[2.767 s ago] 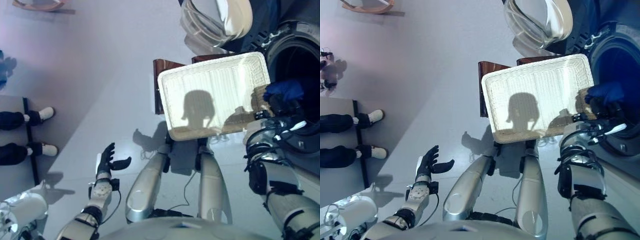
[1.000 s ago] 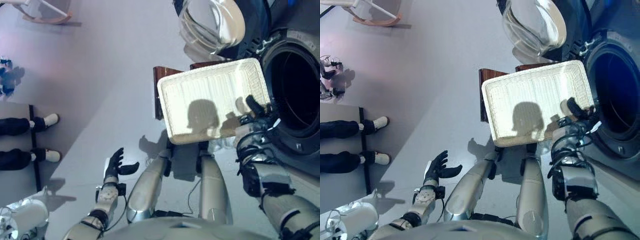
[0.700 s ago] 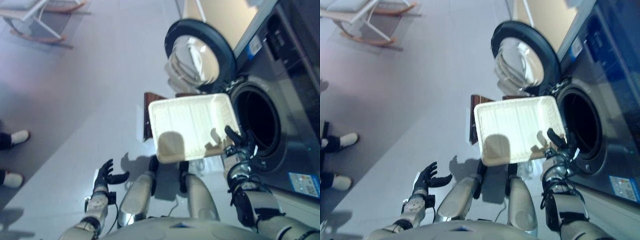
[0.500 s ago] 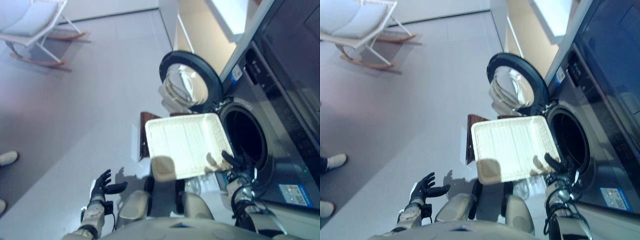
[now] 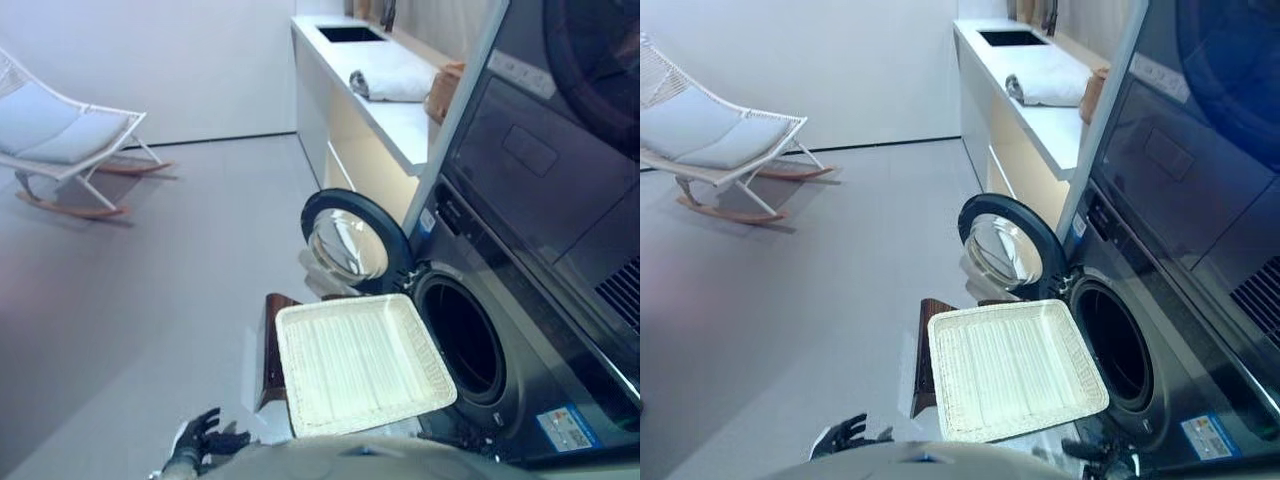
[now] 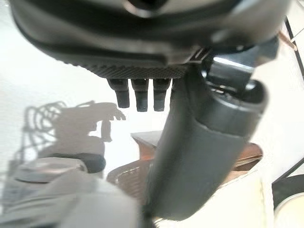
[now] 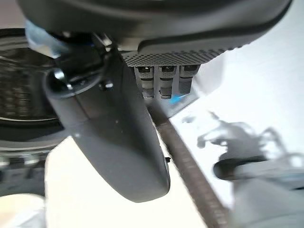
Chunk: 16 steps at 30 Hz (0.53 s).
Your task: Pick up the clothes and place them into the washing machine
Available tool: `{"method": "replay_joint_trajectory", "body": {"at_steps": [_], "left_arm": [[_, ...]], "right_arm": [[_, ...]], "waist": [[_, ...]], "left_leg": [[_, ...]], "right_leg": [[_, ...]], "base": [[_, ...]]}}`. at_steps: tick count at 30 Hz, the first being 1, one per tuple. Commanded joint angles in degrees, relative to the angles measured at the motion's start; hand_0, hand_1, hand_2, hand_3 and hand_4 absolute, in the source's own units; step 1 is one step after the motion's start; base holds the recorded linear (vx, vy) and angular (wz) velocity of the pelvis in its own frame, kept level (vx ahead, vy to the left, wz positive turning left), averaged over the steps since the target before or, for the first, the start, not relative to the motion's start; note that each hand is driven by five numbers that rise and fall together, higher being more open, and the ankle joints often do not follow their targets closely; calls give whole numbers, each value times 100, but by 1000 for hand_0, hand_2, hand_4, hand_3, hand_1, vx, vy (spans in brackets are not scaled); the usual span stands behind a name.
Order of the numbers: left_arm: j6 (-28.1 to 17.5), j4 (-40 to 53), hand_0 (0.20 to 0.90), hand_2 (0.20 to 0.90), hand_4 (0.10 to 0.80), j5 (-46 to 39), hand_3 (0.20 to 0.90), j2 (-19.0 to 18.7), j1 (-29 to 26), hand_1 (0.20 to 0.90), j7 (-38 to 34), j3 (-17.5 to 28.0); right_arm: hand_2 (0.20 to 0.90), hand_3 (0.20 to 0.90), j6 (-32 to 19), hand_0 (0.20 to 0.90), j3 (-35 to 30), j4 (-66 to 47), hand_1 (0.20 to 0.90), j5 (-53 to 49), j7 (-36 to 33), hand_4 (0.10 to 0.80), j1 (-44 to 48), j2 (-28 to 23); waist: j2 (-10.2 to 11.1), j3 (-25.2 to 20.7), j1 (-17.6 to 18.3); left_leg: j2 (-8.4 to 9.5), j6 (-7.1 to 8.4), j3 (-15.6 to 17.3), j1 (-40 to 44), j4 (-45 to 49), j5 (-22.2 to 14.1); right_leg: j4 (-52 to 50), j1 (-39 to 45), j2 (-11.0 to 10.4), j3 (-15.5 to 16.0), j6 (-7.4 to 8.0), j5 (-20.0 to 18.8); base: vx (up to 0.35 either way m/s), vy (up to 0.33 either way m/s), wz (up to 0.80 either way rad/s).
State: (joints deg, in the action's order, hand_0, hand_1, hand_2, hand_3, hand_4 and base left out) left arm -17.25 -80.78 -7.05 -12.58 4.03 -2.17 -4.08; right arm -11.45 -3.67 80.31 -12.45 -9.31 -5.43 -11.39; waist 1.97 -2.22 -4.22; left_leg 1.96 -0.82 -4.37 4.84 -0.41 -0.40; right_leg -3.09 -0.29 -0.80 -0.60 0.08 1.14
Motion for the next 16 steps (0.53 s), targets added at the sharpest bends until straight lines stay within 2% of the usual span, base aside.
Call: {"method": "replay_joint_trajectory", "body": {"at_steps": [1,6,16], "left_arm": [[-67,-226,900,900,800,181,900,-118,-38,900,161,341],[-10,-231,900,900,800,375,900,-57,-18,900,203,255],[18,5,900,900,800,263,900,132,-41,900,153,27]], "right_arm": [[900,900,-69,900,32,331,900,321,28,800,190,-73],[900,900,54,900,137,520,900,600,62,800,128,-10],[900,900,33,900,208,313,900,421,-21,800,237,71]], "waist": [[99,-210,70],[84,-294,103],[14,-258,159]], "left_leg": [[237,25,162,-414,79,84],[244,17,130,-269,121,11],[207,18,147,-236,180,-42]], "right_leg": [[309,238,-163,106,320,-300],[288,369,-160,137,303,-229],[244,396,-127,103,284,-160]], "base": [[0,0,0],[44,-8,1],[3,0,0]]}}
